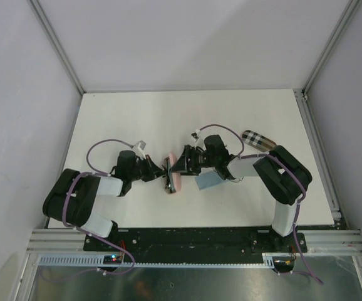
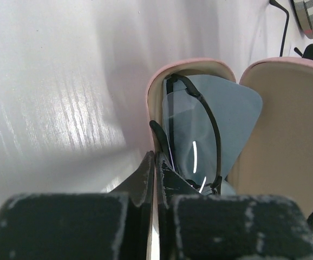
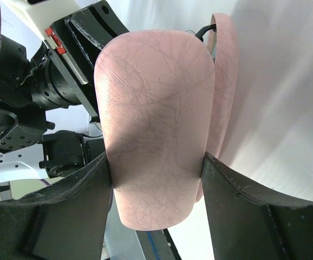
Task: Organize the sunglasses
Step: Open the case with the sunglasses at the center of the board.
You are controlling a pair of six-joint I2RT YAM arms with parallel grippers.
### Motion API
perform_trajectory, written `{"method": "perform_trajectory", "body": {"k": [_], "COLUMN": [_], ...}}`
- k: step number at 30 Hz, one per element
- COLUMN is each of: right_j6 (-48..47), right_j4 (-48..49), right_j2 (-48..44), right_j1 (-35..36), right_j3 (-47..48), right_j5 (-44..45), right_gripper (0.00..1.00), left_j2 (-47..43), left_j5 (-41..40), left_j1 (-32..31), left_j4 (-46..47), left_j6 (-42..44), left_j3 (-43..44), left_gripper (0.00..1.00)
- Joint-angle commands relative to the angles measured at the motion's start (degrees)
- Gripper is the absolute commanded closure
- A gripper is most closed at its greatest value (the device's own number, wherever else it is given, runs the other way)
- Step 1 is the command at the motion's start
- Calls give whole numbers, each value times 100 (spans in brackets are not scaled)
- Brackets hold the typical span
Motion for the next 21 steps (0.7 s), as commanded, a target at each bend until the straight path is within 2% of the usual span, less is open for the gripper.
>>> {"method": "perform_trajectory", "body": {"k": [1,10,15,21], "right_j6": [143,11,27,27], "right_j4": [1046,1263,1343,1366], "right_j2": [83,339,441,509], "right_j1": [120,-62,-96,-137], "right_j3": [-74,-355,-385,-388], "right_j5": [-608,-616,-635,-654], "right_gripper": [51,52,52,53], "left_j2": [-279,-785,-919,-1075], "left_j5": [-176,-306,-384,-440], "left_j1": [-5,-5,-10,-5], "left_j4": [-284,-1065,-1378,-1647], "left_j6": [278,513,563,575], "left_j3": [-54,181,332,466], "left_gripper": [100,99,88,85]}}
